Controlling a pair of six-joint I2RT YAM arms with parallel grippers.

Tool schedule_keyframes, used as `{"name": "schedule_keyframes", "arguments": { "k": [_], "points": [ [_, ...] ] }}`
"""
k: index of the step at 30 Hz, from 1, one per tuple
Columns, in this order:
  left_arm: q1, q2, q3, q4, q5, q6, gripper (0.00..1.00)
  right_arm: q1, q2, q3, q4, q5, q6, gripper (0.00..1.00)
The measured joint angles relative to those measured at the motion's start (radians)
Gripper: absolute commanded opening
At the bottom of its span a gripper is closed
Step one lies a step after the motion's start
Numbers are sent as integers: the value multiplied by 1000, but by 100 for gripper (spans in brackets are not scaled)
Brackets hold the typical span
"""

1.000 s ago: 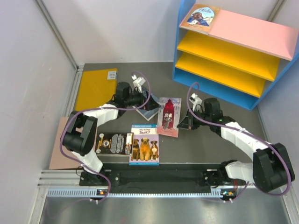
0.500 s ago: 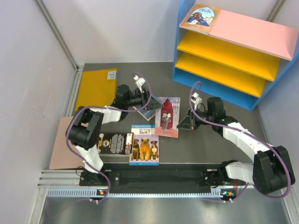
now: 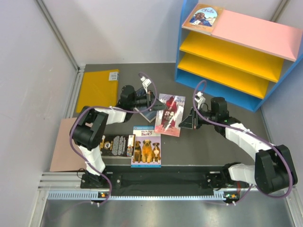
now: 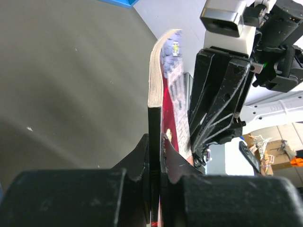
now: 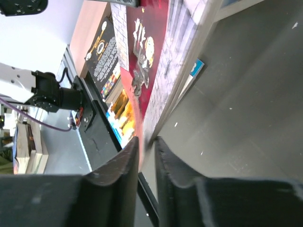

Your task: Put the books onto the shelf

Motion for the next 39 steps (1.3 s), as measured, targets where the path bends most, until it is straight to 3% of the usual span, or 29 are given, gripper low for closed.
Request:
{"name": "schedule_keyframes", "arguments": {
  "k": [3,11,20,29,32,36,38,39],
  "points": [
    [-2,-2,45,-79,5,35,0,-2,5,0,10,0,5,29],
    [-7,-19,168,-251,3,101,0,-2,2,-22,72,-2,22,33],
    [-8,-23,183,-260,-6,79,0,-2,4,-90,162,-20,76,37],
    [-8,-23,183,-250,-8,43,0,-2,60,-147,368,-31,190,37],
    [-8,-23,183,-242,-13,33,0,-2,83,-154,427,-41,229,30],
    [-7,-23,183,-223,-18,17,0,-2,90,-159,485,-47,266,0],
    [-7,-23,184,-220,-23,16,1,-2,86,-159,494,-49,278,0],
    [-6,-23,184,-221,-24,17,7,-2,82,-159,490,-48,276,0]
  ]
}}
